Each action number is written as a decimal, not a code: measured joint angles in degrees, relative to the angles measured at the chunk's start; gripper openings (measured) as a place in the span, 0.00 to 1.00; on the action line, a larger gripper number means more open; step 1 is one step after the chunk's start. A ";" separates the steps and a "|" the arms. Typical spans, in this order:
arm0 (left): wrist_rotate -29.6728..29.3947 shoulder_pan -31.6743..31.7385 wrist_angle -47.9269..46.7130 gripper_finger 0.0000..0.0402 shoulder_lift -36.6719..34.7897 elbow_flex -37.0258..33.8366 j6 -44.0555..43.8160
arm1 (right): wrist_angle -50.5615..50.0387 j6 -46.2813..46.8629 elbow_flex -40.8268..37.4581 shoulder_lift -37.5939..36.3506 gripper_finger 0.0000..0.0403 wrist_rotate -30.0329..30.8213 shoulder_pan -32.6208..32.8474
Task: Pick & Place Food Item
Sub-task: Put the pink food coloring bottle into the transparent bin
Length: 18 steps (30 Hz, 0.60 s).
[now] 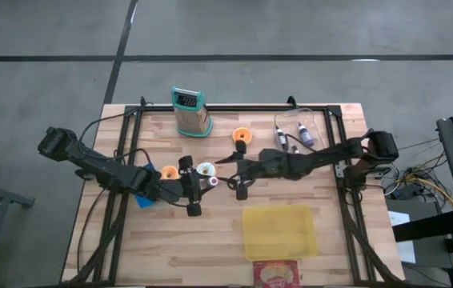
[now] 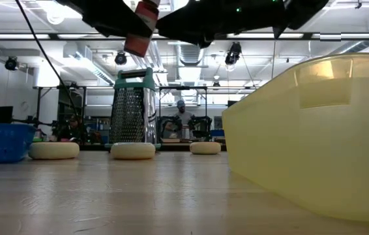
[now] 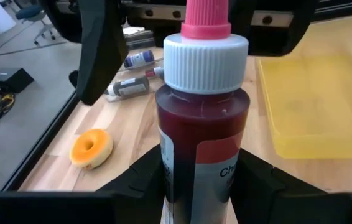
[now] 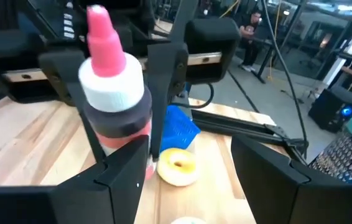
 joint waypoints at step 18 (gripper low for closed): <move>-0.45 0.02 -0.11 0.36 -0.04 0.02 -0.04 | -3.51 -0.84 -0.52 -4.76 0.56 -0.40 3.36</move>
